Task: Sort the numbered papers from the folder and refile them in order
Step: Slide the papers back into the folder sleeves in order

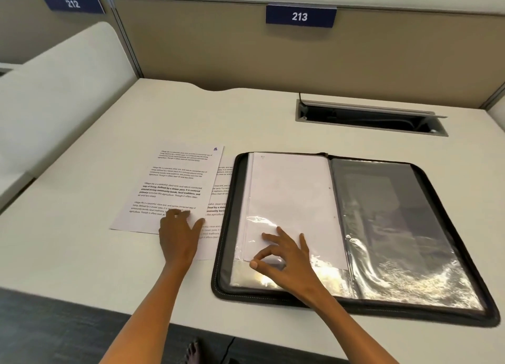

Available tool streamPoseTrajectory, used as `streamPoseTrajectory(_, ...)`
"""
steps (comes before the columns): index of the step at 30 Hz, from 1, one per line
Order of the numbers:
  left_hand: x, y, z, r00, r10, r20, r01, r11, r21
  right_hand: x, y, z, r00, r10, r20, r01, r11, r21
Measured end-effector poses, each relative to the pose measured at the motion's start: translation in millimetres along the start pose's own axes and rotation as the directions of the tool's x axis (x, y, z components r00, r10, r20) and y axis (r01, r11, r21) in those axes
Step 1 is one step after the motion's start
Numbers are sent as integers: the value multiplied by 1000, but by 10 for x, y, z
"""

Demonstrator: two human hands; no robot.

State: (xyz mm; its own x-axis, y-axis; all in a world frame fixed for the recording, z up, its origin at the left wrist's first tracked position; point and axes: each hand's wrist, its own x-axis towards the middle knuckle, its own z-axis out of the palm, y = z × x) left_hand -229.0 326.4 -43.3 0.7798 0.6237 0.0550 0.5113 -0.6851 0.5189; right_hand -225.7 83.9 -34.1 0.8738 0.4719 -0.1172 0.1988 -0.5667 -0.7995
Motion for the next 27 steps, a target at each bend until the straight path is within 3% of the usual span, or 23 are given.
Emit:
streamPoseTrajectory(6,29,-19,-34,997,36,-62,-36,999,-13,-30,-9,-96,1000,-3,-1,3,997,80)
streamPoseTrajectory(10,-1,-44,7,1000,17,14,-18,995,96,-33,-11,-157,1000,15,6,-15,993,117)
streamPoseTrajectory(15,11,-35,24,998,50,23,-51,997,54,-52,31,-200,999,16,38,-20,993,112)
streamPoseTrajectory(23,-53,157,-41,977,155,-144,-143,986,85,-30,-2,-216,999,13,41,-18,994,106)
streamPoseTrajectory(27,-145,463,-102,960,208,-186,-217,976,-28,-42,-93,-297,996,-3,-90,21,978,206)
